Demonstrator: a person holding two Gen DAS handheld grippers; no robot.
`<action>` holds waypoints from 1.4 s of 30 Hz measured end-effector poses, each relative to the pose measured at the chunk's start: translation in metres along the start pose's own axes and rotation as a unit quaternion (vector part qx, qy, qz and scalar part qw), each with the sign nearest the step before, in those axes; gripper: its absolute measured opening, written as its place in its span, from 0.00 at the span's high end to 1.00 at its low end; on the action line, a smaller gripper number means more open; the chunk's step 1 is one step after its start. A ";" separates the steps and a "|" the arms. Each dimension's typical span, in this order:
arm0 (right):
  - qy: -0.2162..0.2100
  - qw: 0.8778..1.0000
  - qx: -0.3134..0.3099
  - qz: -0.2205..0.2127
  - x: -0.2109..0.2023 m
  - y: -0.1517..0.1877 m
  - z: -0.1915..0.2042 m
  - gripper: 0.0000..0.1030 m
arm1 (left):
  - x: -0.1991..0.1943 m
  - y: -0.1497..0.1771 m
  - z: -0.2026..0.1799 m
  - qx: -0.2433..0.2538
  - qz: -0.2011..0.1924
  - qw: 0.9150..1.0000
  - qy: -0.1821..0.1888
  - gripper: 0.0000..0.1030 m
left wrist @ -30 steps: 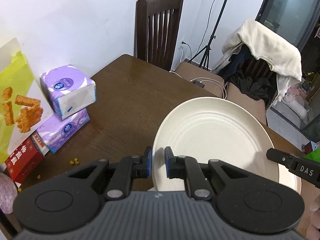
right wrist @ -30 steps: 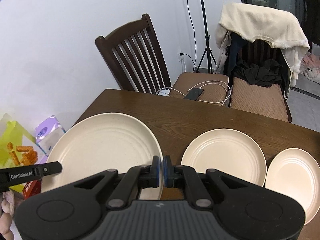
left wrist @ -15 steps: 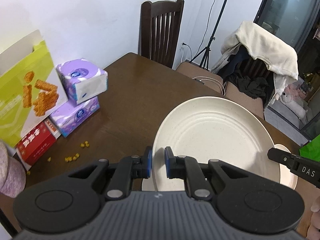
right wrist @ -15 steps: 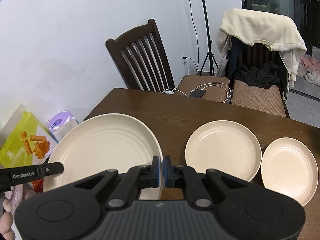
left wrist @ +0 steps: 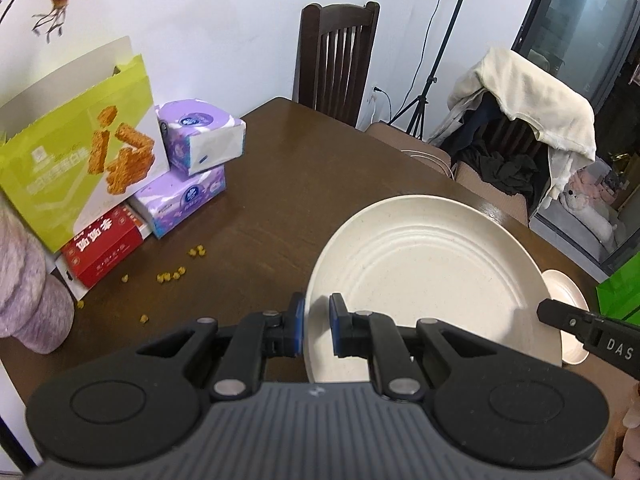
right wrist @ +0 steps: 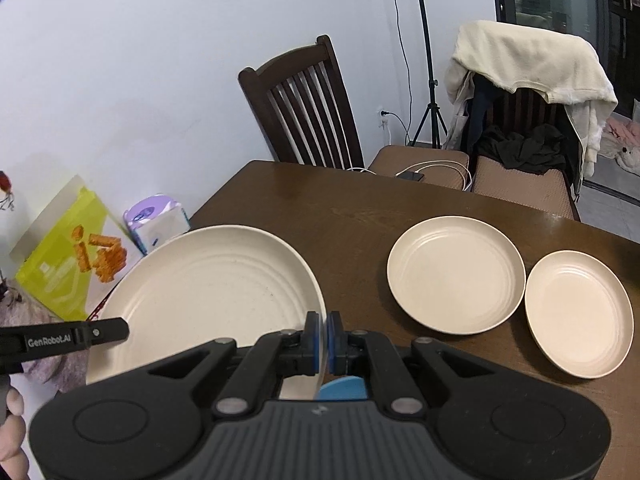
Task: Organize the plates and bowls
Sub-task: 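Lift the cream plate with both grippers and carry it back over the table, then lower the held cream plate onto the table beside the vase with both grippers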
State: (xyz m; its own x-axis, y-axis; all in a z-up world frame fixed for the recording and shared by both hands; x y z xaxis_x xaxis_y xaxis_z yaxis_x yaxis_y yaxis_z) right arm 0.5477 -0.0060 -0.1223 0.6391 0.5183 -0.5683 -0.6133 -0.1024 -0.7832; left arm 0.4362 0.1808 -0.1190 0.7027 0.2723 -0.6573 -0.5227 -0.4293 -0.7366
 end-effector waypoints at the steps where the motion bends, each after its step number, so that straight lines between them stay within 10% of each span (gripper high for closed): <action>1: 0.000 1.000 -0.001 -0.002 -0.003 0.001 0.001 0.96 | -0.002 0.002 0.000 -0.001 0.000 1.000 0.001 0.87; 42: 0.045 0.998 0.032 0.007 -0.045 0.115 0.084 0.96 | -0.048 0.075 0.091 0.061 0.023 0.997 0.039 0.87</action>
State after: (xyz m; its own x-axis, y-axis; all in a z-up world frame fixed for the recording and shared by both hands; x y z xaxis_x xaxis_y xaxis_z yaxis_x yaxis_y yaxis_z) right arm 0.4099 0.0300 -0.1655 0.6675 0.4390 -0.6014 -0.6489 -0.0531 -0.7590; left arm 0.3195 0.2139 -0.1572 0.7096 0.1837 -0.6802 -0.6068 -0.3313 -0.7225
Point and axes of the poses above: each gripper's, at about its wrist camera, not at the fingertips, and x roughly the way its jaws point, z to its left, y to its underside, the point moved 9 cm from there along x, roughly the way its jaws point, and after that the axes turned 12 degrees about -z, right-handed, at the moved point
